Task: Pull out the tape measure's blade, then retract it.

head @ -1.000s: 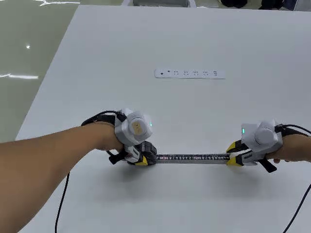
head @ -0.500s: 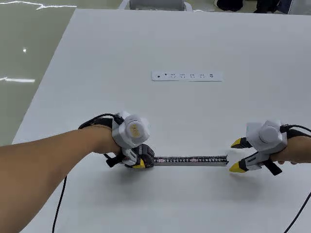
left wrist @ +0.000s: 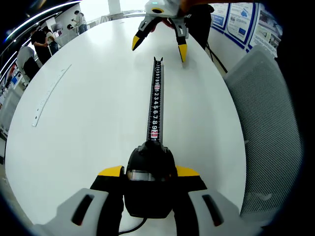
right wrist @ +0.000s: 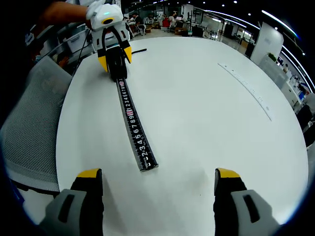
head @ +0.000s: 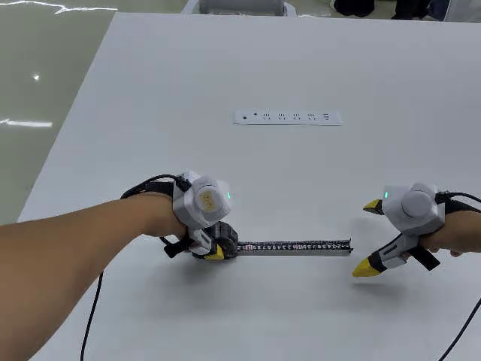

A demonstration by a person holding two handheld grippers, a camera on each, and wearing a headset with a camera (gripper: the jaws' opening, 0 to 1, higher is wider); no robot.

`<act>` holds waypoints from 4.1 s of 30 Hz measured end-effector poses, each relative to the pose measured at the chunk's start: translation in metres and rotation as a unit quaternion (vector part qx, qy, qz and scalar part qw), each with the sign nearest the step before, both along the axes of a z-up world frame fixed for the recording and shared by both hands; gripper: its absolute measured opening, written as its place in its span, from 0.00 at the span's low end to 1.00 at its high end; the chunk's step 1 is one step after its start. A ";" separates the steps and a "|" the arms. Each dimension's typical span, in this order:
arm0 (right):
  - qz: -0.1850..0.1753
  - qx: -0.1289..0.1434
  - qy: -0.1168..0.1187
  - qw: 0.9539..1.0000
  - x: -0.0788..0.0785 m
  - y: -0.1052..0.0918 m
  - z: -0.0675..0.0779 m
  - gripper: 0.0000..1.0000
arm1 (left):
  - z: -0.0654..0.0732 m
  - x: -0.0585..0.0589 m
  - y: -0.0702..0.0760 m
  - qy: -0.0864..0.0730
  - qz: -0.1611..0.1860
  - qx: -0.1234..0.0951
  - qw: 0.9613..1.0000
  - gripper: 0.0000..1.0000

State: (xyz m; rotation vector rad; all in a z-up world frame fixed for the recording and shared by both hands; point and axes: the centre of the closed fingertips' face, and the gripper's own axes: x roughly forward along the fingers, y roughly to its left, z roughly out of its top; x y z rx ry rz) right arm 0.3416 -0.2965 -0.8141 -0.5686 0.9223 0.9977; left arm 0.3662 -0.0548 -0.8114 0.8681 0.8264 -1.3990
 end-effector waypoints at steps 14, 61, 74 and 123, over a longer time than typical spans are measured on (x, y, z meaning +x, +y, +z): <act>-0.016 -0.002 -0.011 1.000 0.002 -0.001 0.001 1.00 | 0.000 0.000 0.000 0.002 0.001 -0.001 1.000 0.35; -0.219 0.097 -0.088 0.967 -0.018 -0.016 0.014 1.00 | 0.026 0.014 0.064 0.013 0.218 -0.120 0.968 0.77; -0.256 0.115 -0.099 0.955 -0.041 -0.014 0.019 1.00 | 0.020 -0.001 0.114 -0.008 0.311 -0.149 0.939 0.95; -0.291 0.132 -0.147 0.936 -0.107 -0.012 0.032 1.00 | 0.043 -0.076 0.173 -0.020 0.424 -0.255 0.869 0.97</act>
